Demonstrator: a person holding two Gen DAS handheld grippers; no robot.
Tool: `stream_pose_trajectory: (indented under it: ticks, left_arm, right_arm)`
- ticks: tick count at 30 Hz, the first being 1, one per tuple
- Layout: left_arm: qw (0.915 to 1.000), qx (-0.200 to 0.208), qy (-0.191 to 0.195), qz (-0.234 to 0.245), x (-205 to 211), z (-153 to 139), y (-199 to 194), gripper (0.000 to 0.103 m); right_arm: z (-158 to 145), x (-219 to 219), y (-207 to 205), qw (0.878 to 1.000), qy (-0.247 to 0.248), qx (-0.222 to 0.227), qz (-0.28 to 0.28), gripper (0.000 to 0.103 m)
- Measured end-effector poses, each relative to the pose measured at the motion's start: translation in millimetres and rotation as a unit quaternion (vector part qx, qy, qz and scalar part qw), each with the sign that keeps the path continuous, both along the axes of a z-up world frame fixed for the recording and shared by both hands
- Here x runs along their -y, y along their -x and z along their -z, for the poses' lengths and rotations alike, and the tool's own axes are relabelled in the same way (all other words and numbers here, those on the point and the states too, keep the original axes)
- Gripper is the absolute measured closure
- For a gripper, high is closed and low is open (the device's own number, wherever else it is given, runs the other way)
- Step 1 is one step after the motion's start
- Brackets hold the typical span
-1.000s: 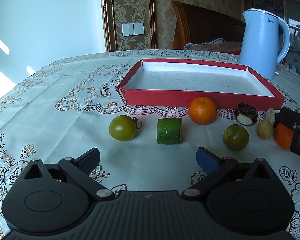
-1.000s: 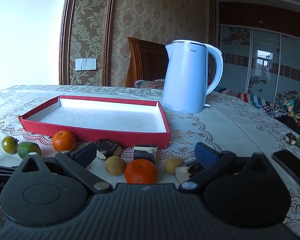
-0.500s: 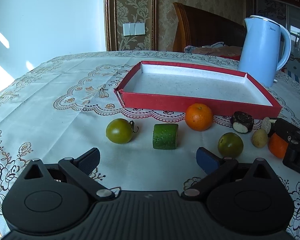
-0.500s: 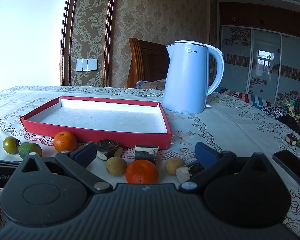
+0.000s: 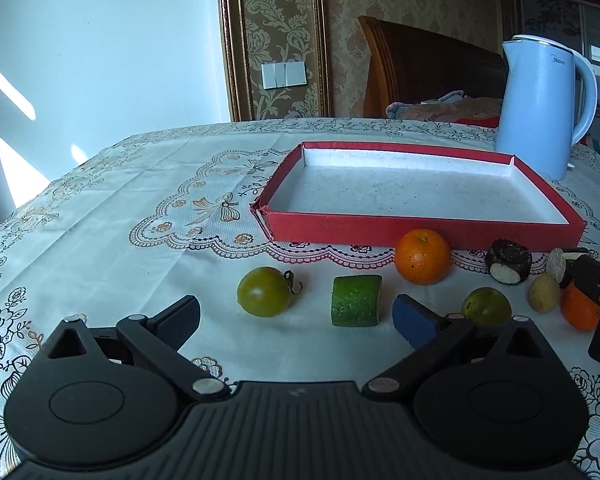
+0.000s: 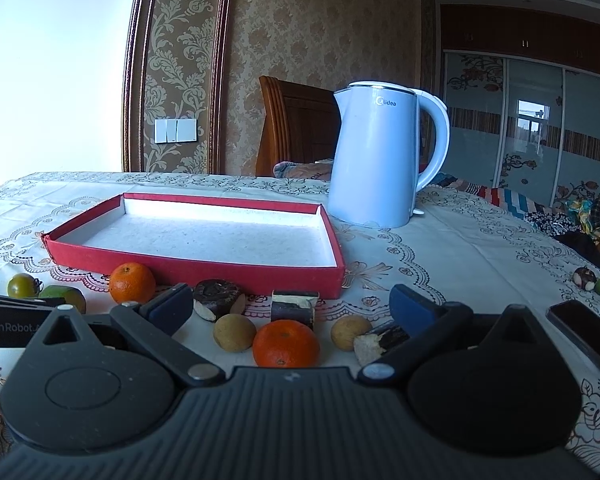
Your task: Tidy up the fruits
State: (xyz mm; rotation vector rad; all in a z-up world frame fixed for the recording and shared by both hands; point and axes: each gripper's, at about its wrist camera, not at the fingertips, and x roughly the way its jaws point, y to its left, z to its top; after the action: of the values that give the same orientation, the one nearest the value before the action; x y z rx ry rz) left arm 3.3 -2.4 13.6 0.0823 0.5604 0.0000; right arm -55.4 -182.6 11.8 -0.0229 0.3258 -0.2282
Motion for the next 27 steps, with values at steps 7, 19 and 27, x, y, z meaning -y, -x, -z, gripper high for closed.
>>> stream_pose_trajectory:
  ticks: [7, 19, 27]
  left_arm:
    - [0.9996, -0.022, 0.015, 0.004, -5.8, 5.0, -7.2, 0.000]
    - [0.9998, -0.012, 0.009, 0.015, -2.8, 5.3, -1.4, 0.000]
    - [0.9996, -0.020, 0.012, 0.015, -3.5, 8.0, -1.8, 0.000]
  right_arm:
    - [-0.3, -1.7, 0.0, 1.000, 0.004, 0.000, -0.003, 0.000]
    - [-0.7, -5.0, 1.5, 1.000, 0.016, 0.001, -0.002, 0.000]
    - [-1.1, -5.8, 4.2, 1.000, 0.017, 0.007, -0.004, 0.001]
